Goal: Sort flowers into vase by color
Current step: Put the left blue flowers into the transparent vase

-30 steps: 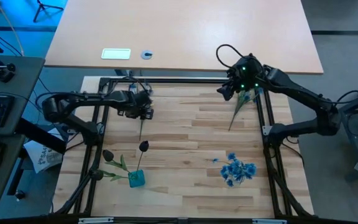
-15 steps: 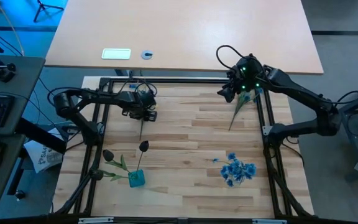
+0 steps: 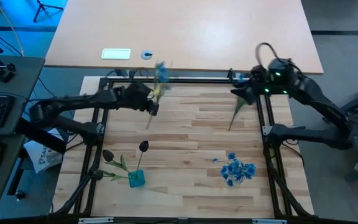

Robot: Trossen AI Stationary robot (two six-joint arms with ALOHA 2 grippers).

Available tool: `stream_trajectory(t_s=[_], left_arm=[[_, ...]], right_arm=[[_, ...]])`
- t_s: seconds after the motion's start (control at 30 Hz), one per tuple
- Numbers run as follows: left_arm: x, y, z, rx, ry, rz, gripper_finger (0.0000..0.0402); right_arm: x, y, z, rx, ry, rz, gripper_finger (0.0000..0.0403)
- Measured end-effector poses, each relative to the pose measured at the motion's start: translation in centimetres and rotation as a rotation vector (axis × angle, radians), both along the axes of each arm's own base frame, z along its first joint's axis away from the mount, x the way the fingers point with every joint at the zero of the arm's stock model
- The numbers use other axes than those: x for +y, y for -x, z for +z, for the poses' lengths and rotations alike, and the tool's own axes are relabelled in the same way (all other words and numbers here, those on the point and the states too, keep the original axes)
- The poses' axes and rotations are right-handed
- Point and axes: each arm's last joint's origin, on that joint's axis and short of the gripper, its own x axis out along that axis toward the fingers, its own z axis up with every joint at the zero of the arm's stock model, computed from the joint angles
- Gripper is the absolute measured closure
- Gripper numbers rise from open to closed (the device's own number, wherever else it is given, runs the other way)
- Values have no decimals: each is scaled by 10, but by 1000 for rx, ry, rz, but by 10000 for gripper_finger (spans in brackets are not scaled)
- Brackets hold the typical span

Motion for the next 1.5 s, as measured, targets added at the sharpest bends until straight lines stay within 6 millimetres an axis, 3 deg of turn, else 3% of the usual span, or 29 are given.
stream_trajectory(t_s=[0.17, 0.27, 0.37, 0.73, 0.87, 1.07, 1.27, 1.5], left_arm=[[-22, -21, 63, -349, -266, -195, 400], [-34, -43, 82, -532, -401, -278, 400], [-44, -71, 85, -671, -459, -352, 401], [-107, -200, 73, -845, -513, -638, 401], [-115, -240, 69, -945, -564, -579, 402], [-122, -292, 47, -1049, -501, -543, 401], [-134, -320, 27, -1099, -368, -538, 401], [-155, -322, 17, -1104, -280, -642, 401]], right_arm=[[24, 21, 24, -214, 17, -4, 178], [31, 29, 35, -318, 51, -48, 178], [35, 34, 40, -363, 74, -82, 178], [49, 28, 38, -348, 77, 79, 178], [55, 26, 37, -331, 102, 175, 178], [65, 25, 36, -320, 126, 298, 178], [76, 42, 46, -444, 98, 419, 178], [83, 76, 55, -577, 107, 427, 178]])
